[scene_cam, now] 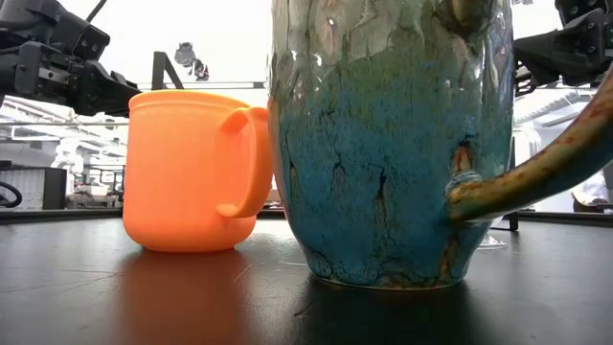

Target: Stack small to large cups/mugs on shelf

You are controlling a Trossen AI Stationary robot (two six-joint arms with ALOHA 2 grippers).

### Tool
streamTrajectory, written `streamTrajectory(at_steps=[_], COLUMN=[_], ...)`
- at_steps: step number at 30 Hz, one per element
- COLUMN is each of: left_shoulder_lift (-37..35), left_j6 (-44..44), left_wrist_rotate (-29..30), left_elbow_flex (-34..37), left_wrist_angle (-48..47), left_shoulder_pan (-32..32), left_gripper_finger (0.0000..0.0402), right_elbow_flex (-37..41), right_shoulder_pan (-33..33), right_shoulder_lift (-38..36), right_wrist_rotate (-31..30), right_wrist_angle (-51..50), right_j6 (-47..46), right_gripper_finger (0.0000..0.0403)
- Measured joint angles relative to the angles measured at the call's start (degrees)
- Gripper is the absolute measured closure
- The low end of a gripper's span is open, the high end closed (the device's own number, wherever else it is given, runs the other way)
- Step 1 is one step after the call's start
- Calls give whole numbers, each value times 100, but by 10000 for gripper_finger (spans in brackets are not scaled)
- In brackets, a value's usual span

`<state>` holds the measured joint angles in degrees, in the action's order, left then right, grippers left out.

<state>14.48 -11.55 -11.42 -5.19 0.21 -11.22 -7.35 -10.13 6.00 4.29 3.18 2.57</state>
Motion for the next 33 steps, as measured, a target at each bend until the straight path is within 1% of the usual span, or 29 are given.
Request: streamTrajectory(at_steps=[24,28,33], left_shoulder_lift=[1,0,1], left_j6=[1,0,0], left_wrist_rotate=[0,0,-1], left_elbow_flex=[1,2,0], left_wrist_angle=[-1,0,-1], left_shoulder_pan=[0,0,0], left_gripper_finger=[371,371,371], right_elbow_flex=[0,0,0], right_shoulder_pan=[2,0,0], right_shoulder_lift=[2,2,4], right_wrist_rotate=[2,42,44], right_wrist_angle=[5,177,366], right_j6=[-95,214,352], right_gripper_finger=[403,403,403])
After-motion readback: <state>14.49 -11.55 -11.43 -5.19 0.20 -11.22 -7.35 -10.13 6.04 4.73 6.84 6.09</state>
